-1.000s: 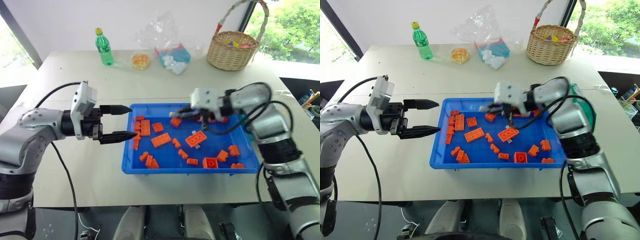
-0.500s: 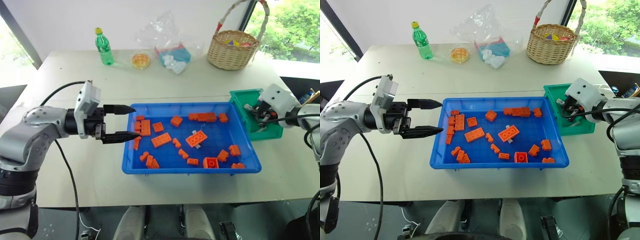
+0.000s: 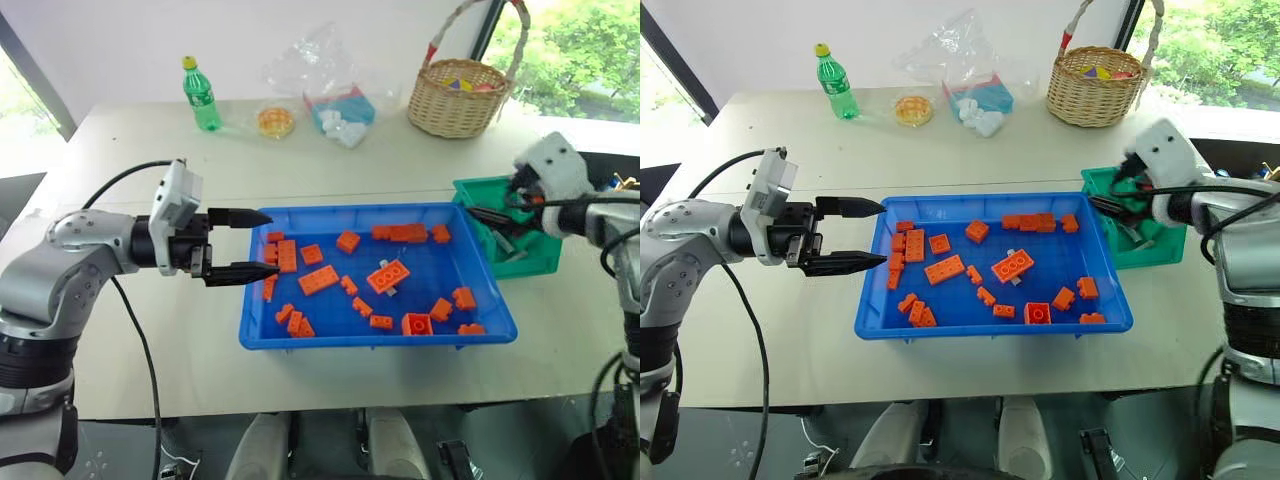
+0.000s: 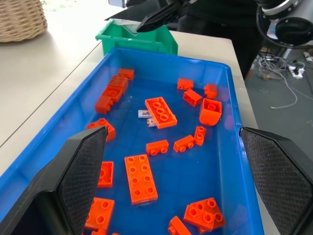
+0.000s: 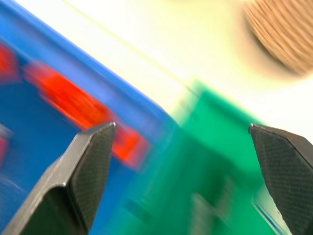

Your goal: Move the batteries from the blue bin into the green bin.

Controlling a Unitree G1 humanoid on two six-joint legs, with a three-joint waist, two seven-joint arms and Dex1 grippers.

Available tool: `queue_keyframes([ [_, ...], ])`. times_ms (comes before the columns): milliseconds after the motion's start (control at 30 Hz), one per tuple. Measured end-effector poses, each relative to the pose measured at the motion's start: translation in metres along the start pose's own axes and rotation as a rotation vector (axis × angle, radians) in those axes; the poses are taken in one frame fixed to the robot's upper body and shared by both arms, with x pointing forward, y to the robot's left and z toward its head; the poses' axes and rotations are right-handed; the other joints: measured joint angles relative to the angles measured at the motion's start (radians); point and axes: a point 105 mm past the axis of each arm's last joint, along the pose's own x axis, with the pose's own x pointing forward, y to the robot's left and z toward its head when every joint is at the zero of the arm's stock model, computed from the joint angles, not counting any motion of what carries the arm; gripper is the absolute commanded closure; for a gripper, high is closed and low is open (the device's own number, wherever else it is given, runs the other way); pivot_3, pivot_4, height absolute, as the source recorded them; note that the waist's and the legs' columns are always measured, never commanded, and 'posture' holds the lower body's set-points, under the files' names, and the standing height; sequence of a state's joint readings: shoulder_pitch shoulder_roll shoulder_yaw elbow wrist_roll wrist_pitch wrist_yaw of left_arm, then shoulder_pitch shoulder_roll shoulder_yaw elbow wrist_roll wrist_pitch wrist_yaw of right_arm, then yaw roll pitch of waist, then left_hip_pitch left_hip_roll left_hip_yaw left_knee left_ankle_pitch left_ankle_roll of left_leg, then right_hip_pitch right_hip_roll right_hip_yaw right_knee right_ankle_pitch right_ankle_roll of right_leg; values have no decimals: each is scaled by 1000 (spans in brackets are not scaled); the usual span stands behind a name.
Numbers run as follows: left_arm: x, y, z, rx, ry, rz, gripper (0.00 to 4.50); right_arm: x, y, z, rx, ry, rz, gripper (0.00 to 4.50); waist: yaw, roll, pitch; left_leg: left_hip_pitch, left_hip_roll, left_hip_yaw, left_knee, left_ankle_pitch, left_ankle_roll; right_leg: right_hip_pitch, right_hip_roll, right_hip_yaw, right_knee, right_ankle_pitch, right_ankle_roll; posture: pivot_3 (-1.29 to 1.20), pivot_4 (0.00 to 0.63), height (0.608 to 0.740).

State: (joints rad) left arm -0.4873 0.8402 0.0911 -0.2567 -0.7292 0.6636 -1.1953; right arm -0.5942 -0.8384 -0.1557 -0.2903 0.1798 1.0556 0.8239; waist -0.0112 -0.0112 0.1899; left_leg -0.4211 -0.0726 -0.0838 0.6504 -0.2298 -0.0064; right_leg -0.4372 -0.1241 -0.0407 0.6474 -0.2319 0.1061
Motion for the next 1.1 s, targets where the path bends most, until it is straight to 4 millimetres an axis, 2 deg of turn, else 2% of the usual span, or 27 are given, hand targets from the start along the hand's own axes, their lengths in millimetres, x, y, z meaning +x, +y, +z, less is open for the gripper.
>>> queue_keyframes([
  [133, 0, 0, 0, -1, -1, -1, 0, 15, 56, -12, 127, 31, 127, 54, 9, -1, 0, -3, -1, 0, 2, 0, 0, -1, -1, 0, 0, 0, 0, 0, 150, 693],
  [200, 1, 0, 0, -1, -2, -1, 0, 17, 73, -22, 138, 60, 167, 54, 16, 0, 0, -4, -2, 0, 3, 0, 0, -2, -1, 0, 0, 0, 0, 0, 150, 693],
  [267, 1, 0, 0, -1, -2, -2, 0, 15, 81, -26, 38, 57, 205, 54, 23, 0, 0, -4, -2, 1, 3, 0, 0, -2, -2, -1, -1, 0, 0, 0, 150, 693],
  [367, 3, 1, 1, 0, 1, -12, 0, 12, 83, -15, -107, 7, 321, 54, 21, -1, 0, -3, -2, 1, 4, 0, 0, -1, -1, -1, -1, 0, 0, 0, 150, 693],
  [533, 4, 6, 4, 9, 3, -17, 0, 11, 75, 2, -394, -31, 555, 54, 4, -1, 0, -1, 0, 2, 3, 0, 1, 2, 1, -1, -2, 0, 1, 0, 150, 693],
  [733, 6, 6, 2, 11, -5, -15, 0, 24, 93, -13, -641, 53, 917, 54, -12, -1, 1, 1, 0, 2, 2, 0, 1, 1, 1, -1, -1, 0, 0, 0, 150, 693],
  [800, 5, 2, -1, 6, 2, -7, 0, 35, 101, -18, -703, 64, 1009, 54, -14, -1, 1, 1, 0, 2, 2, 0, 0, 1, 1, 0, -1, 0, 0, 0, 150, 693],
  [933, 3, -7, -6, -12, 13, -9, 0, 58, 104, -17, -779, 73, 1062, 54, -9, -1, 1, 1, 0, 1, 2, 0, 0, 1, 1, 0, 0, 1, 0, 0, 150, 693],
  [1100, 1, -14, -4, -9, 23, -10, 0, 72, 102, -16, -815, 78, 1070, 54, 1, -2, 2, 1, -1, 1, 2, 0, -1, 1, 1, 0, 0, 1, 0, 0, 150, 693],
])
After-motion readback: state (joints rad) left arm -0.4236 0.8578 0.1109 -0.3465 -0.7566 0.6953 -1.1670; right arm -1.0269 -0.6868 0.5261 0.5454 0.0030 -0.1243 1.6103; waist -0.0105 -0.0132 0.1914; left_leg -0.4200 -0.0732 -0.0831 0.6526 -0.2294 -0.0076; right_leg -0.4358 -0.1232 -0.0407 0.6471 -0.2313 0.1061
